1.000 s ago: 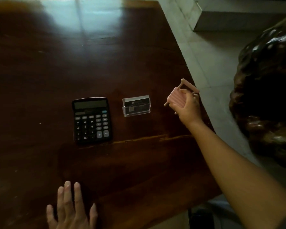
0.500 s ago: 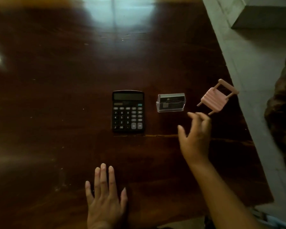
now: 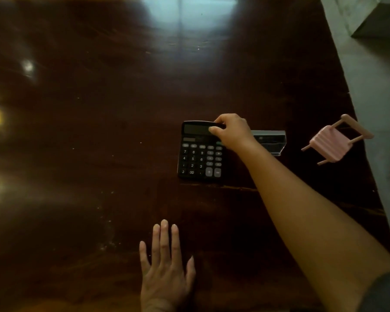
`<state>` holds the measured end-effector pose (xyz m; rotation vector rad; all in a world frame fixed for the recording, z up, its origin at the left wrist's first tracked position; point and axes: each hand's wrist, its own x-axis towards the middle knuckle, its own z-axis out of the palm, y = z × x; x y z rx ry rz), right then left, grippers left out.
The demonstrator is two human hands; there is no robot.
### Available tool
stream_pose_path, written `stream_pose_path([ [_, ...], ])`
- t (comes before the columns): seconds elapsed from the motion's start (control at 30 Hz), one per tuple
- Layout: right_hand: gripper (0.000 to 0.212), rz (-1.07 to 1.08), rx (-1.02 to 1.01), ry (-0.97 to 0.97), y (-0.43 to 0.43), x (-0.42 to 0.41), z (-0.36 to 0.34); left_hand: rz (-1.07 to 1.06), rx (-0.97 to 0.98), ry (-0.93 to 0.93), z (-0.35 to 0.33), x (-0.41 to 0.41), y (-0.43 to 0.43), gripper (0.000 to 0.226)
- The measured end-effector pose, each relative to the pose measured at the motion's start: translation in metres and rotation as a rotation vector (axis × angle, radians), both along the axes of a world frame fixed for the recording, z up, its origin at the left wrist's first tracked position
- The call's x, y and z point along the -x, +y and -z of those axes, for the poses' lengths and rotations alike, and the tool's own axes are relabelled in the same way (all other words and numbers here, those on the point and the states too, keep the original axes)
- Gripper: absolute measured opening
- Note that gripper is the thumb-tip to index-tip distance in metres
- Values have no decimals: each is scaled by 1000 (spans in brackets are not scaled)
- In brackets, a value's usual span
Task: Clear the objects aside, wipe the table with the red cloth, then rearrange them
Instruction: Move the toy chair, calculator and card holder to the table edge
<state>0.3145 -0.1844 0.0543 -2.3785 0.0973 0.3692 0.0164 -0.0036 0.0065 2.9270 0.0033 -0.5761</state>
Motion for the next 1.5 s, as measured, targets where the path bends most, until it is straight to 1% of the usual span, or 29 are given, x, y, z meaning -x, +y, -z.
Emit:
stream_pose_path([
  [0.07, 20, 32, -29, 22, 0, 4, 1, 1, 0, 0, -2, 2, 0, 78],
  [0.2, 12, 109, -165, 3, -8, 26, 0, -11, 14, -1, -1, 2, 0, 78],
  [0.33, 11, 203, -359, -45, -30, 67, -8, -7, 13, -1, -5, 1, -1, 80],
  [0.43, 11, 304, -428, -107, -61, 108, -10, -12, 6, -20, -4, 2, -2, 81],
  [0.53, 11, 433, -433, -140, -107, 151, -7, -9, 8, -34, -4, 3, -4, 81],
  [0.63, 15, 605, -383, -191, -160, 189, -2, -1, 2, -56, -3, 3, -4, 83],
  [0.73, 10, 811, -326, -262, -215, 219, 9, 2, -10, -92, -3, 2, -8, 87],
  [0.8, 6, 934, -318, -296, -244, 232, 16, -19, -20, -122, -5, 2, -11, 91],
  [0.87, 10, 1018, -296, -308, -269, 242, 20, -41, -19, -148, -7, 4, -17, 92],
  [0.93, 11, 1077, -281, -312, -286, 246, 22, -50, -20, -168, -7, 5, -19, 88],
  [1.0, 9, 1116, -281, -309, -296, 247, 25, -55, -30, -184, -7, 6, -20, 80],
  [1.07, 7, 1129, -284, -299, -301, 244, 27, -52, -41, -182, -6, 7, -19, 78],
  [1.17, 9, 1125, -276, -275, -303, 236, 32, -43, -61, -161, -3, 7, -17, 85],
  [1.37, 10, 1121, -239, -230, -299, 215, 44, -23, -56, -169, 0, 6, -14, 88],
  [1.5, 23, 1096, -208, -190, -296, 211, 44, -18, -41, -156, 0, 6, -11, 89],
])
